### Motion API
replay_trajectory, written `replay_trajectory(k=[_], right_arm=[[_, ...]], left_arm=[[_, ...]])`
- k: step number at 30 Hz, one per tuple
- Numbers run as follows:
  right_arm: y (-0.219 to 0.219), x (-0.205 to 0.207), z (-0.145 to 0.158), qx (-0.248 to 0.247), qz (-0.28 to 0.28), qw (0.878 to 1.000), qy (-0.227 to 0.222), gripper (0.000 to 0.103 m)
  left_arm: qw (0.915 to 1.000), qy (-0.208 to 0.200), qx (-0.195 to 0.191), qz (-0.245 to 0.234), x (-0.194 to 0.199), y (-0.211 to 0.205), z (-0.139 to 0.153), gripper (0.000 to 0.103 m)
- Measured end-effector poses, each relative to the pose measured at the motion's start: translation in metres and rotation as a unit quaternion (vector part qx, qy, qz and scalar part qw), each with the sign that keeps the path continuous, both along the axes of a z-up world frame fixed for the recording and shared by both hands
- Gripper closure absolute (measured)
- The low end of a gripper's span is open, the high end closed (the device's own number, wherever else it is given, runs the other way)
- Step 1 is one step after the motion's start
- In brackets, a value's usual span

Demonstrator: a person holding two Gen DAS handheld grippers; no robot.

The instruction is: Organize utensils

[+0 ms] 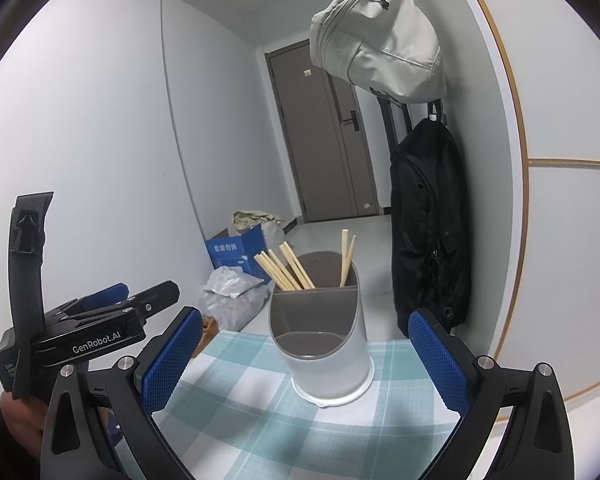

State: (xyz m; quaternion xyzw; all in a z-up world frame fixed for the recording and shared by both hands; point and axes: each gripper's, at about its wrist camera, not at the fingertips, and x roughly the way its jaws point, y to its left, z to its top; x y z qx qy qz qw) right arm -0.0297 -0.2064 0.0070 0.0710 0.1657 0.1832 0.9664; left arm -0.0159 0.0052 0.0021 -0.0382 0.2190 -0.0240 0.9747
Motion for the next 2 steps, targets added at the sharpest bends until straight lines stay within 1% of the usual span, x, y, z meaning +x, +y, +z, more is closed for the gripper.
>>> replay_trajectory(k=[2], right_arm=[[0.0003, 0.0004, -0.0006, 0.0, 0.002, 1.0, 0.0, 0.0]], left_arm=[[1.0, 0.001, -0.003, -0.006, 0.0001, -0.0003, -0.0001, 0.009]])
